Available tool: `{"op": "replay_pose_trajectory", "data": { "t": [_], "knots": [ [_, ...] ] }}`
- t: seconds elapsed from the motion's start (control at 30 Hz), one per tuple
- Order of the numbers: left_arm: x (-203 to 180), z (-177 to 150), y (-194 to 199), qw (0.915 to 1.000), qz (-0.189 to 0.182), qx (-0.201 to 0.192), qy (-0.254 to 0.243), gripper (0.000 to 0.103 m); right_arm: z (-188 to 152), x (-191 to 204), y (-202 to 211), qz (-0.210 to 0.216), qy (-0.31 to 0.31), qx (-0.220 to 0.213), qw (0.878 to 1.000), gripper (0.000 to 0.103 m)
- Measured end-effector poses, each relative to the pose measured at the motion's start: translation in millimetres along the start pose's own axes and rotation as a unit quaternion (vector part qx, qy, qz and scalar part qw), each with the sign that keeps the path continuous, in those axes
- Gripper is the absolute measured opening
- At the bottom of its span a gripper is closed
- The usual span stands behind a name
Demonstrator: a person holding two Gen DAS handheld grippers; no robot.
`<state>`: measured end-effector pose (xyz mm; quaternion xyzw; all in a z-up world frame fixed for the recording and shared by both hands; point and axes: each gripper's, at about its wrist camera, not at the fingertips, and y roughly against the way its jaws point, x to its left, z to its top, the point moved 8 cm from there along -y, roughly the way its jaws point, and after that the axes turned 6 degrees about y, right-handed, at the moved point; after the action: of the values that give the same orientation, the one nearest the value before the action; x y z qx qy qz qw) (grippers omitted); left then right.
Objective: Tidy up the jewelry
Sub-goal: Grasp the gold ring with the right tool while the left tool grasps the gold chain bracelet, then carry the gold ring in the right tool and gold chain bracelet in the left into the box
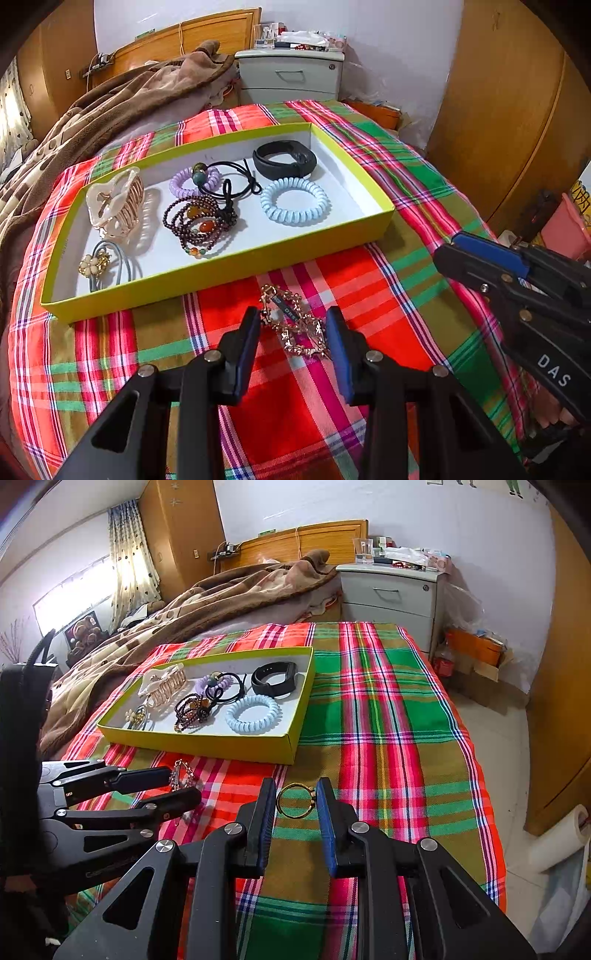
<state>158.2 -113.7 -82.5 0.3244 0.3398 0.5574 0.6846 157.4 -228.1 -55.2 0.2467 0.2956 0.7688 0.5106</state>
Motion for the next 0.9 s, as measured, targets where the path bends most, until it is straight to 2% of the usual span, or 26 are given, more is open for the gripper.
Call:
{"op": "replay_pose_trajectory", "data": {
  "t": [0.47,0.9],
  "knots": [
    [30,21,42,0.9986,-0.011,-0.044,0.027,0.038,24,10,6,0.004,0.001,-0.018,1.000,0.023],
    [77,49,35,0.9977,-0.002,-0.046,0.050,0.038,65,37,-17,0.031,0.018,-0.025,0.999,0.023]
  ]
}}
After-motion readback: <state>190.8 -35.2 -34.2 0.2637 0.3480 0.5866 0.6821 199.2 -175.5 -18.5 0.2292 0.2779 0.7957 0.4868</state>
